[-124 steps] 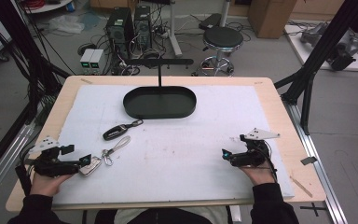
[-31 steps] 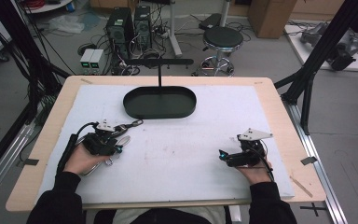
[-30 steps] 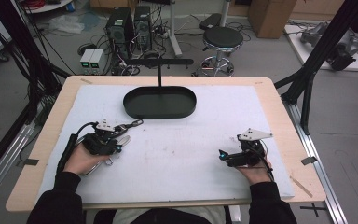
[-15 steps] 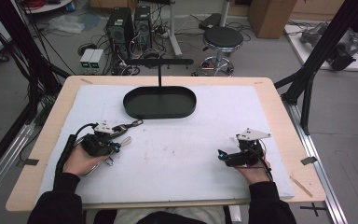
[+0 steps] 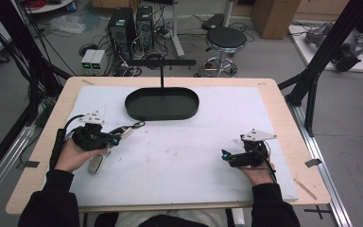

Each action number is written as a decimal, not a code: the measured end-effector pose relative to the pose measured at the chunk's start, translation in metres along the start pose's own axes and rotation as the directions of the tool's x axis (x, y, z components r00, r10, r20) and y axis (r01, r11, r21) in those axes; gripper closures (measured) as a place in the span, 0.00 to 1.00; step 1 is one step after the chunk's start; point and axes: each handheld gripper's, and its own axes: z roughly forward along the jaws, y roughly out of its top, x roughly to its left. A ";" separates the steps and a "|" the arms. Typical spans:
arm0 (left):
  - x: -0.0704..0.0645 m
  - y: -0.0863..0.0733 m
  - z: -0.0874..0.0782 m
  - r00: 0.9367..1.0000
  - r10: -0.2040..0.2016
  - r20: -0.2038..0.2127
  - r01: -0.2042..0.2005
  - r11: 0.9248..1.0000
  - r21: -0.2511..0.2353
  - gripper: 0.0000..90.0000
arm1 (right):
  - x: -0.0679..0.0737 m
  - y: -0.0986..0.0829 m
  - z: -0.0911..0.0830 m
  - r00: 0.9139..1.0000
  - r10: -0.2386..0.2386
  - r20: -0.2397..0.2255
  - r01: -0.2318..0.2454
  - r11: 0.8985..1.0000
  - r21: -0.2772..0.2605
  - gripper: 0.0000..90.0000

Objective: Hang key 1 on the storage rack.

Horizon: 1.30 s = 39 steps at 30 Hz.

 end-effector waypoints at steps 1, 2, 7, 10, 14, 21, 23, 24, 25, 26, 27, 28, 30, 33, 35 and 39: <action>0.001 0.003 -0.002 1.000 -0.002 0.015 0.002 1.000 -0.005 0.96 | 0.000 0.000 0.000 1.000 0.001 -0.001 -0.001 1.000 0.000 0.02; 0.001 0.006 -0.004 1.000 0.004 0.014 -0.004 1.000 -0.004 0.96 | 0.000 0.000 0.000 1.000 0.002 -0.002 -0.002 1.000 0.000 0.02; 0.002 0.025 -0.010 1.000 0.019 0.008 -0.019 1.000 0.014 0.96 | 0.001 0.000 0.001 1.000 0.013 -0.019 -0.013 1.000 0.012 0.02; 0.004 0.037 -0.013 0.999 0.034 0.011 -0.034 0.999 0.015 0.96 | 0.001 0.000 0.002 1.000 0.013 -0.024 -0.013 1.000 0.010 0.02; 0.002 0.057 -0.015 0.998 0.065 -0.005 -0.065 0.998 0.018 0.96 | -0.001 -0.001 0.002 0.999 0.016 -0.029 -0.016 1.000 0.012 0.02; 0.000 0.091 -0.011 0.995 0.093 -0.018 -0.094 0.995 -0.036 0.96 | -0.002 -0.001 0.002 0.999 0.022 -0.042 -0.022 1.000 0.001 0.02; 0.000 0.098 -0.009 0.995 0.099 -0.017 -0.100 0.994 -0.046 0.96 | -0.002 0.000 0.002 0.999 0.023 -0.045 -0.023 1.000 -0.001 0.02; 0.000 0.103 -0.007 0.995 0.102 -0.011 -0.103 0.993 -0.050 0.96 | -0.002 0.000 0.002 0.999 0.020 -0.045 -0.020 1.000 -0.002 0.02; 0.000 0.107 -0.006 0.994 0.105 -0.013 -0.106 0.993 -0.053 0.96 | -0.002 -0.001 0.002 0.999 0.018 -0.044 -0.018 1.000 -0.001 0.02; 0.000 0.110 -0.005 0.994 0.106 -0.016 -0.106 0.993 -0.057 0.96 | -0.002 -0.001 0.002 0.999 0.017 -0.046 -0.017 1.000 -0.001 0.02; 0.001 0.114 -0.004 0.994 0.109 -0.015 -0.110 0.992 -0.059 0.96 | -0.002 -0.001 0.002 0.999 0.021 -0.049 -0.021 1.000 0.002 0.02; 0.001 0.116 -0.004 0.994 0.109 -0.019 -0.110 0.992 -0.065 0.96 | -0.002 -0.001 0.002 0.999 0.019 -0.049 -0.019 1.000 0.001 0.02; 0.002 0.121 -0.003 0.993 0.111 -0.033 -0.113 0.991 -0.073 0.96 | -0.002 -0.001 0.002 0.999 0.018 -0.049 -0.018 1.000 0.000 0.02; 0.004 0.128 -0.003 0.993 0.109 -0.040 -0.112 0.989 -0.097 0.96 | -0.002 -0.001 0.002 0.998 0.019 -0.052 -0.019 1.000 0.000 0.02; 0.004 0.133 -0.004 0.993 0.110 -0.047 -0.115 0.987 -0.113 0.96 | -0.002 -0.001 0.002 0.999 0.020 -0.051 -0.020 1.000 0.000 0.02; 0.005 0.146 -0.006 0.991 0.119 -0.054 -0.125 0.985 -0.123 0.96 | -0.002 -0.001 0.003 0.998 0.020 -0.053 -0.020 1.000 0.007 0.02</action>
